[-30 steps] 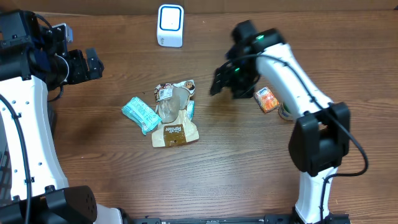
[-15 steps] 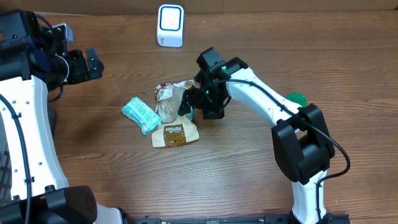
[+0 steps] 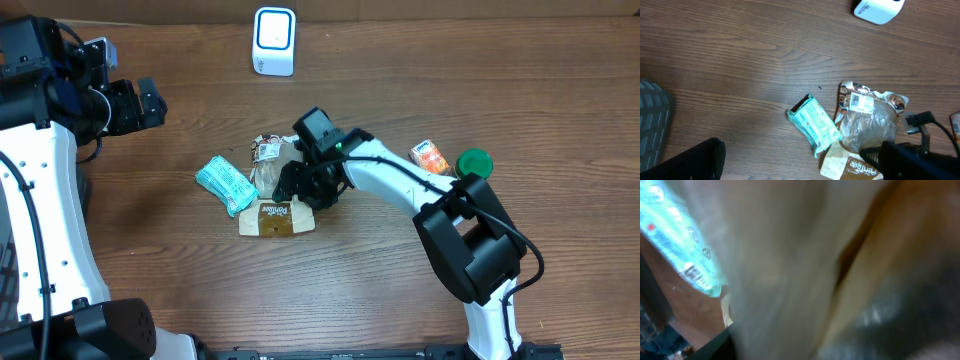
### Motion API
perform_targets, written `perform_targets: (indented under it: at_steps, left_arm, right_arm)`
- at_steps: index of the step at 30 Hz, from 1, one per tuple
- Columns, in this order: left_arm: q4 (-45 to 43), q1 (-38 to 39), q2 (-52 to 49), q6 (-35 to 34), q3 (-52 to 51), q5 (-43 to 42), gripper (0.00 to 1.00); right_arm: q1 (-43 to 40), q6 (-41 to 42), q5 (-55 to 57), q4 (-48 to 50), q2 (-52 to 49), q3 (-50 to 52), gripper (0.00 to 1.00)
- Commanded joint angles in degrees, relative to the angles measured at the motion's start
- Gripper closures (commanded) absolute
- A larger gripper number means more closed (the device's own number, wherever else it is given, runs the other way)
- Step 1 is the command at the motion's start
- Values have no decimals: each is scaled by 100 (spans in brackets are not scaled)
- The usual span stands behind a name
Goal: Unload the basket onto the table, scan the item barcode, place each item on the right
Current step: 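Move the right gripper to the clear plastic bag and grasp it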
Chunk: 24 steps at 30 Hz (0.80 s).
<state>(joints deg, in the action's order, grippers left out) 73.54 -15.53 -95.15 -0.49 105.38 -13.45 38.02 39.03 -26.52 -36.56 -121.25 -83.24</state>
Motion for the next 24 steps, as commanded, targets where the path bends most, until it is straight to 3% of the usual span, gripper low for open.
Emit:
perform_targets:
  at_steps: [1, 5, 14, 18, 24]
  left_arm:
    - [-9, -20, -17, -94, 122, -4, 0]
    - [-7, -20, -17, -94, 122, -4, 0]
    - [-7, -20, -17, -94, 122, -4, 0]
    - [-9, -20, -17, -94, 122, -4, 0]
    - [-9, -20, -17, -94, 122, -4, 0]
  right_arm:
    - [0, 437, 164, 308, 68, 330, 43]
    - [0, 468, 166, 525, 68, 472, 47]
    - [-151, 267, -393, 455, 70, 476, 96]
    - [-389, -557, -1137, 376, 118, 433, 96]
    - [-581, -1714, -1182, -398, 809, 74, 96]
